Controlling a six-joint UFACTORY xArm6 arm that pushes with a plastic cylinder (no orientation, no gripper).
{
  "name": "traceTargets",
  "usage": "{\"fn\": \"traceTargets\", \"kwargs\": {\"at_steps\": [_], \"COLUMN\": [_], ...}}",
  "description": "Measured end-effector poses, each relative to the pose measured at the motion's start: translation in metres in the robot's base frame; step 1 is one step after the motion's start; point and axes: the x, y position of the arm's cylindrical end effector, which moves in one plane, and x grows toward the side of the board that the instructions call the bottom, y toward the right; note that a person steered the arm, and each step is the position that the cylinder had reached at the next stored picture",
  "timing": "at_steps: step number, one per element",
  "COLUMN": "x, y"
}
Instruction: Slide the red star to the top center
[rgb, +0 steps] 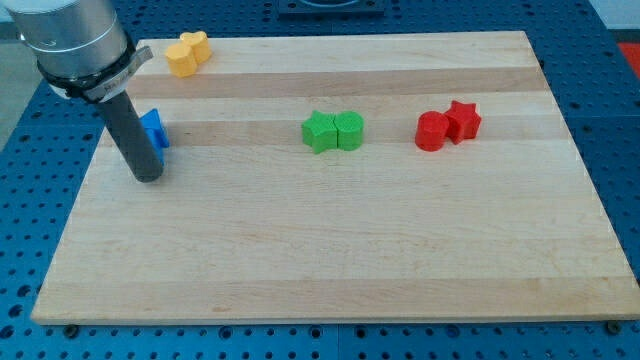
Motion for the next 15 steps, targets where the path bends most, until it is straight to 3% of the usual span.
{"fn": "traceTargets", "kwargs": {"at_steps": [2, 3, 6, 8, 13, 15], "x": [0.004, 0.01, 0.022, 0.007, -0.089, -0.083], "y": [0.009, 0.065, 0.307, 0.39, 0.406, 0.394]}}
